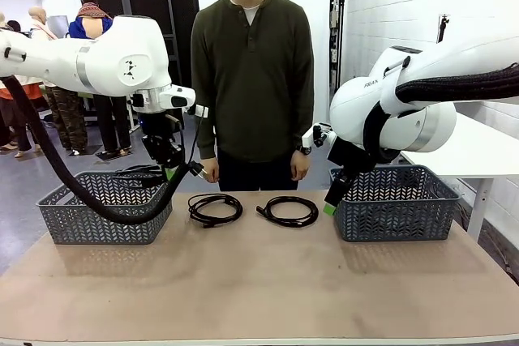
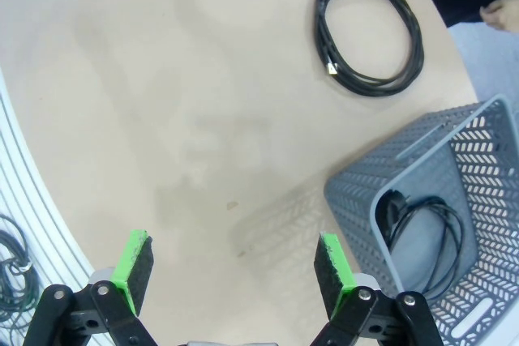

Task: Organize the cables according to human instructions.
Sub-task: Pick up a bundle of cables and place it in the basket indicated by the human.

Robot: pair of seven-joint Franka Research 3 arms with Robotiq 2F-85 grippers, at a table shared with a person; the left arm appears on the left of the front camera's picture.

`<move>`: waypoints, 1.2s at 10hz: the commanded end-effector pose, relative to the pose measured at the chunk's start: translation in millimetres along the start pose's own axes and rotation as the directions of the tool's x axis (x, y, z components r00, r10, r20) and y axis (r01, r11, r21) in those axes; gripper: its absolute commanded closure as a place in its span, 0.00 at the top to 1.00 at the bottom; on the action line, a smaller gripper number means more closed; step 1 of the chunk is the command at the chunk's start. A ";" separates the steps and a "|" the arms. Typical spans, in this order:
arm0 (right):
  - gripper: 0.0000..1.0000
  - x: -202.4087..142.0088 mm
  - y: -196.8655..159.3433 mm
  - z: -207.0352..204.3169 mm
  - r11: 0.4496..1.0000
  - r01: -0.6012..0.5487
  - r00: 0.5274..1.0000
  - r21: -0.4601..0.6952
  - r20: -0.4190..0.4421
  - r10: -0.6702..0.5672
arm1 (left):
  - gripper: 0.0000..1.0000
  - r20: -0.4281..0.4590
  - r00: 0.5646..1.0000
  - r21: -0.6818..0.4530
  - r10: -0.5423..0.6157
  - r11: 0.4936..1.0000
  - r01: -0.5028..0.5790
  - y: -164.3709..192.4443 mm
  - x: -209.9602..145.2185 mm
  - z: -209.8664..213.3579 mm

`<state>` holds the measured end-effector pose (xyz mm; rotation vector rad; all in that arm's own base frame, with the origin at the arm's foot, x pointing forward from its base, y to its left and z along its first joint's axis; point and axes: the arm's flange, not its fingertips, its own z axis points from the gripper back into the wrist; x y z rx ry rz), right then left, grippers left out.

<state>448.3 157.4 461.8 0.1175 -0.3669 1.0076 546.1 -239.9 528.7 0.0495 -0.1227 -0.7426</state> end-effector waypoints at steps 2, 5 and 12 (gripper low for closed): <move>1.00 -0.8 0.3 -1.4 1.000 0.003 1.000 -0.002 -0.001 -0.003 | 0.00 -0.007 0.984 0.034 -0.177 0.984 0.177 35.5 -25.3 13.8; 1.00 -0.8 0.3 -1.4 1.000 0.003 1.000 -0.002 -0.001 -0.003 | 0.00 -0.024 0.948 0.037 -0.317 0.948 0.317 79.7 -50.1 17.1; 1.00 -0.8 0.3 -1.4 1.000 0.003 1.000 -0.002 -0.001 -0.003 | 0.00 0.000 0.853 0.074 -0.521 0.851 0.520 154.7 -116.0 -16.4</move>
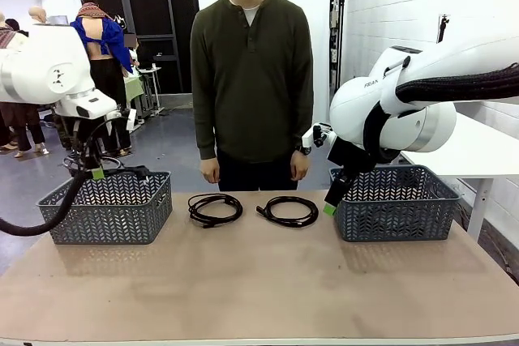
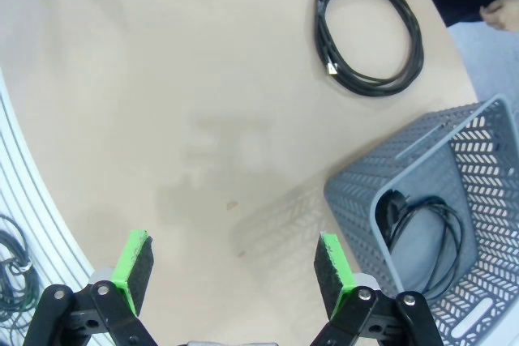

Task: Organize the cables according to human instructions.
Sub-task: Pick up a bundle of cables and place it in the basket indicated by the human.

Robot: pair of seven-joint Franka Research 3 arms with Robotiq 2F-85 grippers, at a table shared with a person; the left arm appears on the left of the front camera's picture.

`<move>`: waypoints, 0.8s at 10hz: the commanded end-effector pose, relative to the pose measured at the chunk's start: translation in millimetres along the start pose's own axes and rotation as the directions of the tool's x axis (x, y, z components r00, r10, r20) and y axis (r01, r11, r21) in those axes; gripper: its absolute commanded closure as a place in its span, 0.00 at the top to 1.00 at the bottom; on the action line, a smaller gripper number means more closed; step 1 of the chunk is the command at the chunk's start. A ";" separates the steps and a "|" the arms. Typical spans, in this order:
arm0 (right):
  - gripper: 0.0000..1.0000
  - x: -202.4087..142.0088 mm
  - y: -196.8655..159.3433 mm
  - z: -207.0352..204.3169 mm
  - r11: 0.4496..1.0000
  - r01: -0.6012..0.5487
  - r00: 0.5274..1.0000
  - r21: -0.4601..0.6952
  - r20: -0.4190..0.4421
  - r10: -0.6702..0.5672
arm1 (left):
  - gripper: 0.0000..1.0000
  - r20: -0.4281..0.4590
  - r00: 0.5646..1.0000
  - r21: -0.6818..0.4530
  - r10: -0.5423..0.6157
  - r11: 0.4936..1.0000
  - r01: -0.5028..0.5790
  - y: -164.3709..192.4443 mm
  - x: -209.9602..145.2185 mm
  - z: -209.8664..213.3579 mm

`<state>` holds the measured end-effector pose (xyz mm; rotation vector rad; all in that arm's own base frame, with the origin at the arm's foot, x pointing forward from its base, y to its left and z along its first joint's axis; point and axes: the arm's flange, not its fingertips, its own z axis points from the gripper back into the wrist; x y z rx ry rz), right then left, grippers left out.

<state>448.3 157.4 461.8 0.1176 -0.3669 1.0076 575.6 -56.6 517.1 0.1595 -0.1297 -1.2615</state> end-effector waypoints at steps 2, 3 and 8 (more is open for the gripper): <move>1.00 -0.8 0.3 -1.4 1.000 0.003 1.000 -0.002 -0.001 -0.003 | 0.00 0.032 0.998 0.007 -0.059 0.998 0.059 -2.9 -25.3 -14.2; 1.00 -0.8 0.3 -1.4 1.000 0.003 1.000 -0.002 -0.001 -0.003 | 0.00 0.020 0.997 0.006 -0.073 0.997 0.072 0.1 -29.3 -20.5; 1.00 -0.8 0.3 -1.4 1.000 0.003 1.000 -0.002 -0.001 -0.003 | 0.00 0.061 0.991 0.003 -0.120 0.993 0.120 5.3 -35.0 -53.1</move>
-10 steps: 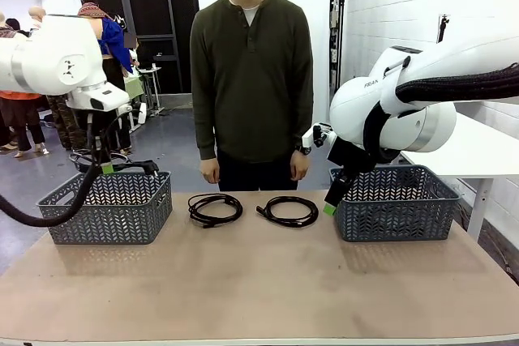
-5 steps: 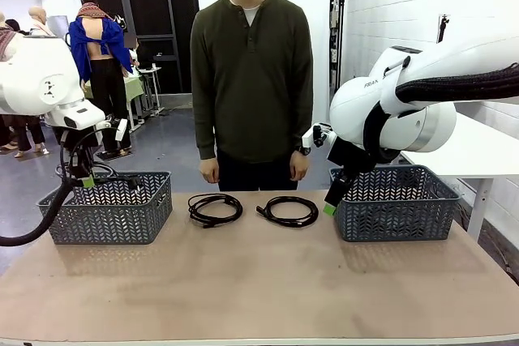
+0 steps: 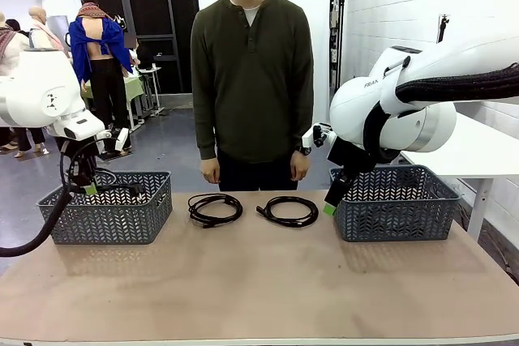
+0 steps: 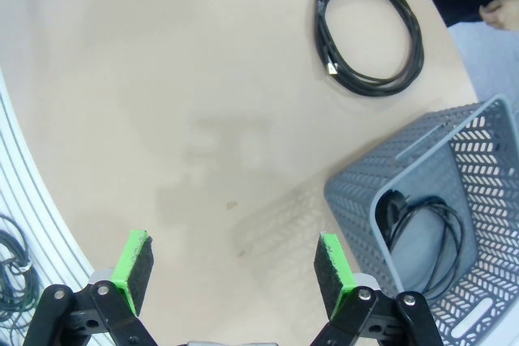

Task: Organize the cables according to human instructions.
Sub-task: Pick up a bundle of cables and place it in the basket indicated by the human.

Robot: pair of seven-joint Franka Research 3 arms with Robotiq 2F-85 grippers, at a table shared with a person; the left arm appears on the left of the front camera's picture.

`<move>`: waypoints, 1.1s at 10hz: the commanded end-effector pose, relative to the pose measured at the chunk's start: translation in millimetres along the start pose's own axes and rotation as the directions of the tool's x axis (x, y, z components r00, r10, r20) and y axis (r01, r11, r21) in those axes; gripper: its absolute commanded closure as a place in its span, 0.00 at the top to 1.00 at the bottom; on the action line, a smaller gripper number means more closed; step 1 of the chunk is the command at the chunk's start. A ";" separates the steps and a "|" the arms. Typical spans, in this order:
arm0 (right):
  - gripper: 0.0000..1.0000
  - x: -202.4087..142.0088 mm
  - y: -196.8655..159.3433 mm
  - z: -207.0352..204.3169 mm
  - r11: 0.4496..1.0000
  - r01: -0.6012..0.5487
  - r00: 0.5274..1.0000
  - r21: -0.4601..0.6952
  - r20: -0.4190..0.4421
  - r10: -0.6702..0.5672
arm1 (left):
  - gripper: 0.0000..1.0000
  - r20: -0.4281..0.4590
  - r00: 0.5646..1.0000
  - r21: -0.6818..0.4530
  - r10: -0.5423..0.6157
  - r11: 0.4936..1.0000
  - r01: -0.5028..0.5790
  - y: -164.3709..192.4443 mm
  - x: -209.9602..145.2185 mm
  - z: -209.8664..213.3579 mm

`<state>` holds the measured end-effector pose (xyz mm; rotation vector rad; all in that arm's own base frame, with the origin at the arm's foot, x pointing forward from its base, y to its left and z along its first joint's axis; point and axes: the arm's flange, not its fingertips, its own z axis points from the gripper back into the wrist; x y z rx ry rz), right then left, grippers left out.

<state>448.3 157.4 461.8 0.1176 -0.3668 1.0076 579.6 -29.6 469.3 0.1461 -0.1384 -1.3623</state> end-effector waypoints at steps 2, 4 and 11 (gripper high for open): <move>1.00 -0.7 0.4 -1.4 1.000 0.003 1.000 -0.002 -0.001 -0.003 | 0.00 0.058 0.998 0.014 -0.031 0.999 0.030 5.1 -16.2 -12.0; 1.00 -0.7 0.4 -1.4 1.000 0.003 1.000 -0.002 -0.001 -0.003 | 0.00 0.074 0.997 0.025 -0.037 0.999 0.035 11.1 -16.3 -15.5; 1.00 -0.7 0.4 -1.4 1.000 0.003 1.000 -0.002 -0.001 -0.003 | 0.00 0.061 0.998 0.033 -0.025 0.999 0.023 30.7 -6.9 -15.7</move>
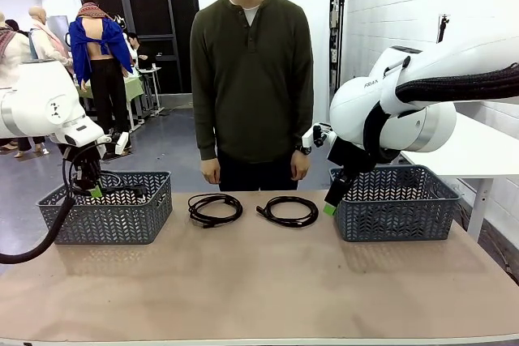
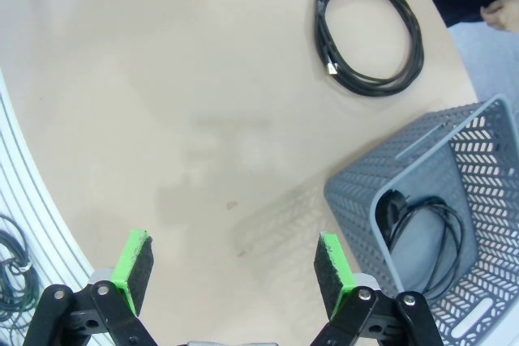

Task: Organize the cables according to human instructions.
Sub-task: Pick up a bundle of cables and place it in the basket indicated by the human.

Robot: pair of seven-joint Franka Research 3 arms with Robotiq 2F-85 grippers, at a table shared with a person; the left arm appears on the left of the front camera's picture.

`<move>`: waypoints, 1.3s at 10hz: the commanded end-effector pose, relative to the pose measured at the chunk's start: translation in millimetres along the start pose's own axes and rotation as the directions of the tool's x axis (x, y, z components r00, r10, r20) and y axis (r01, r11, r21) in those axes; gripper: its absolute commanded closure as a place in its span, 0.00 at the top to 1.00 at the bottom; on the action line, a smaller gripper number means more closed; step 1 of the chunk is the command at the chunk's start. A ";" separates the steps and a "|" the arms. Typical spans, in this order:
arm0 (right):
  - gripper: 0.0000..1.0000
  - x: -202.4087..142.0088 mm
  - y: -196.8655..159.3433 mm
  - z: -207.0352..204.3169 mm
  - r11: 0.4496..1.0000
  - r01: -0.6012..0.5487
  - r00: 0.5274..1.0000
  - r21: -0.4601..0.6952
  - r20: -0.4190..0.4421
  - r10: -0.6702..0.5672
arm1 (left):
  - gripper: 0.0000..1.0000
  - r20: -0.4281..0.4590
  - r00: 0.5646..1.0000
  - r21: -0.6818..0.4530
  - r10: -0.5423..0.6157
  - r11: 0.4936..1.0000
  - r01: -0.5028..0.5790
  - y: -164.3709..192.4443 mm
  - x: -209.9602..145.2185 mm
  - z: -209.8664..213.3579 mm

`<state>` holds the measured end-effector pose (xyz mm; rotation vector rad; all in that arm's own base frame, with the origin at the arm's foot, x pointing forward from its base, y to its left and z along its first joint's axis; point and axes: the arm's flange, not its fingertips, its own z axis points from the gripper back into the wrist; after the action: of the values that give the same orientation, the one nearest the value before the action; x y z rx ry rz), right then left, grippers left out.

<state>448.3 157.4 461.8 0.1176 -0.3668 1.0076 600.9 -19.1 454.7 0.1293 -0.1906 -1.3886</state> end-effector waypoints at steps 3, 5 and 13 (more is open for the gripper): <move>1.00 -0.7 0.4 -1.4 1.000 0.003 1.000 -0.002 -0.001 -0.003 | 0.00 0.013 1.000 0.025 -0.004 1.000 0.004 23.2 5.4 6.0; 1.00 -0.7 0.4 -1.4 1.000 0.003 1.000 -0.002 -0.001 -0.003 | 0.04 0.011 1.000 0.010 0.000 1.000 0.000 28.5 7.0 4.1; 1.00 -0.7 0.4 -1.4 1.000 0.003 1.000 -0.002 -0.001 -0.003 | 1.00 0.027 0.998 0.002 0.056 0.998 -0.056 32.9 10.0 11.7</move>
<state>448.3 157.4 461.8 0.1176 -0.3668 1.0076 632.7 -25.1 470.7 0.1351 -0.2230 -1.3508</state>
